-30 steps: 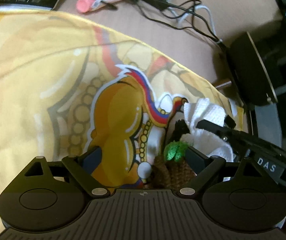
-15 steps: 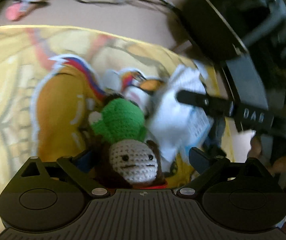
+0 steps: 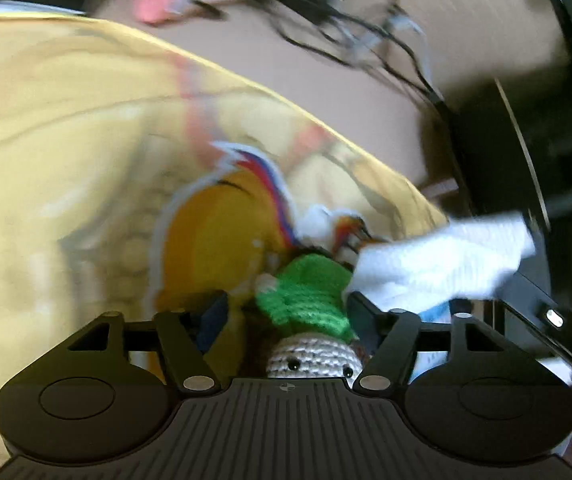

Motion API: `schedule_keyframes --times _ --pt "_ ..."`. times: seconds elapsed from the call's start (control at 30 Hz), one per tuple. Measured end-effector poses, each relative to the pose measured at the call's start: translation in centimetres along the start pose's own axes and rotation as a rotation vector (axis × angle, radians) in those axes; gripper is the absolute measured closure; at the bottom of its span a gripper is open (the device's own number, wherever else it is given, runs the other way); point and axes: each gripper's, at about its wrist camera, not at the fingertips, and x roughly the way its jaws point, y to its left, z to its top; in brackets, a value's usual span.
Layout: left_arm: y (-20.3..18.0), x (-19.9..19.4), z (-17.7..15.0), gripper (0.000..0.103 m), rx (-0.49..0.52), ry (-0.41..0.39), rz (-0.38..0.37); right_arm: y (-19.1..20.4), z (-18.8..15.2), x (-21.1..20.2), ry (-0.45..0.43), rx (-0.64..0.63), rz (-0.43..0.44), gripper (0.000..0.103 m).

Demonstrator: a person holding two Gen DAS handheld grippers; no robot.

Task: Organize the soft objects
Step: 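Tilt the doll with the left gripper while the right gripper wipes its green hat, then rotate the doll with the left gripper while the right gripper wipes its back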

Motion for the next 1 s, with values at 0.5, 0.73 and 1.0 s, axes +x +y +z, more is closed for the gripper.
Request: schedule_keyframes --times 0.5,0.73,1.0 --pt "-1.5 -2.1 -1.8 0.004 0.113 -0.020 0.027 0.5 0.7 9.3 0.129 -0.247 -0.260 0.035" --pt "-4.2 -1.2 -2.1 0.002 0.282 0.023 0.082 0.9 0.9 15.5 0.183 -0.373 -0.369 0.034" --pt "-3.7 0.7 0.1 0.002 0.246 0.101 0.096 0.1 0.4 14.6 0.173 -0.386 -0.274 0.090"
